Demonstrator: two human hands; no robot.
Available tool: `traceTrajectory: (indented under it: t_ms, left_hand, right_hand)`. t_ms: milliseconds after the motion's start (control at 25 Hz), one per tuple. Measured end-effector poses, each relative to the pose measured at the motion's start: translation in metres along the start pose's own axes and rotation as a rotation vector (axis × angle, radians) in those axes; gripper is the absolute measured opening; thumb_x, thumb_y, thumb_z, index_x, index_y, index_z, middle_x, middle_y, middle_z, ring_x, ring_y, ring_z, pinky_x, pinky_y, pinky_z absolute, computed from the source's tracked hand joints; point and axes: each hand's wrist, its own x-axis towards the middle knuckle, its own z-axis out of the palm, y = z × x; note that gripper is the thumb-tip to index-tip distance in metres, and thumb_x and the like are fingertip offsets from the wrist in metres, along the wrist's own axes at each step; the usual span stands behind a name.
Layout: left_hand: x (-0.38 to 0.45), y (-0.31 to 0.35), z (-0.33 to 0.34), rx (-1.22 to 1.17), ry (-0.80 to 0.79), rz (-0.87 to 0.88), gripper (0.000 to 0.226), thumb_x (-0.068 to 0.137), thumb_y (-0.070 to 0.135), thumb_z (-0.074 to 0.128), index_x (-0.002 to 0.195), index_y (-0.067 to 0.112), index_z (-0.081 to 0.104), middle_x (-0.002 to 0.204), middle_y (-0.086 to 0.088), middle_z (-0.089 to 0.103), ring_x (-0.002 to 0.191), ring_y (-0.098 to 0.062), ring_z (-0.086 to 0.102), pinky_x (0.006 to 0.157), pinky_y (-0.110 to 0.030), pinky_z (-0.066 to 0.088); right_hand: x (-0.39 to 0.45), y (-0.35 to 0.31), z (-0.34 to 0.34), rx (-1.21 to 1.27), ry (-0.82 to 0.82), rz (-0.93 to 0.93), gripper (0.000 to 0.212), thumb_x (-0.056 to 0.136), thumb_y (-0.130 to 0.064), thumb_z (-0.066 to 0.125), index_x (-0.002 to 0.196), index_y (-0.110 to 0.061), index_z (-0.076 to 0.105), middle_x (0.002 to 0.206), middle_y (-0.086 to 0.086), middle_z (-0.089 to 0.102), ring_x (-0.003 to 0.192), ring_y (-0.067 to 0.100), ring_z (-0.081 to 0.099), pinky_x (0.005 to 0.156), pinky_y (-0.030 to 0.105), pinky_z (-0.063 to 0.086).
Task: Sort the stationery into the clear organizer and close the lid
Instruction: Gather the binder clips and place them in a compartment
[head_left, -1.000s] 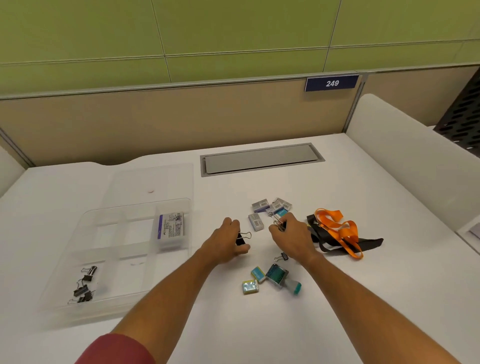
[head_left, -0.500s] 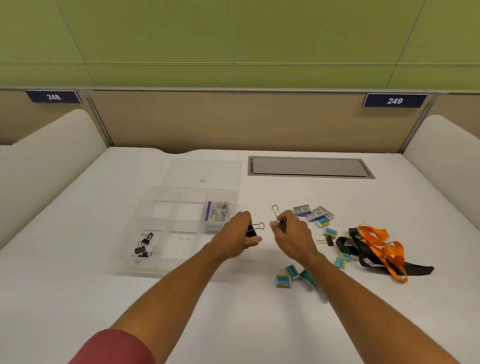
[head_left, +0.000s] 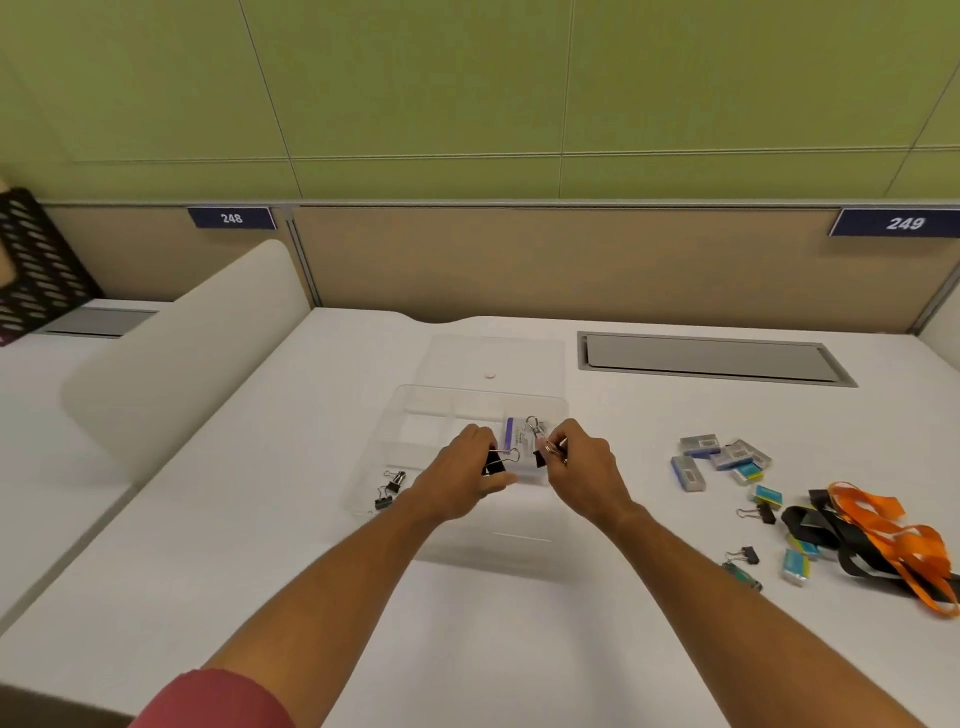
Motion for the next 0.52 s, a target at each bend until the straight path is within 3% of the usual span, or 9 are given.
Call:
traceTrajectory:
  t_ms: [160,520]
  left_hand:
    - [-0.012,-0.046,-0.023,-0.006,0.001,-0.055,0.035,0.086,0.041,0.066,0.102,0.013,0.051,0.099,0.000,0.047,0.082,-0.017,0.049,0.071,-0.027,0.042]
    - [-0.020,-0.121,-0.048,0.142,-0.118,-0.129,0.040,0.085,0.047,0.066,0.102,0.011,0.056,0.100,-0.003,0.049,0.087,-0.022,0.053,0.075,-0.032,0.044]
  right_hand:
    - [0.003,-0.027,0.028,0.056,-0.005,-0.036,0.008,0.091,-0.023,0.055,0.089,-0.020,0.048,0.075,0.004,0.062,0.067,0.029,0.060,0.062,0.049,0.056]
    - [0.006,-0.054,0.071,0.060,0.013,-0.004,0.019,0.090,-0.019,0.054,0.084,-0.033,0.043,0.073,0.007,0.065,0.064,0.028,0.060,0.059,0.050,0.056]
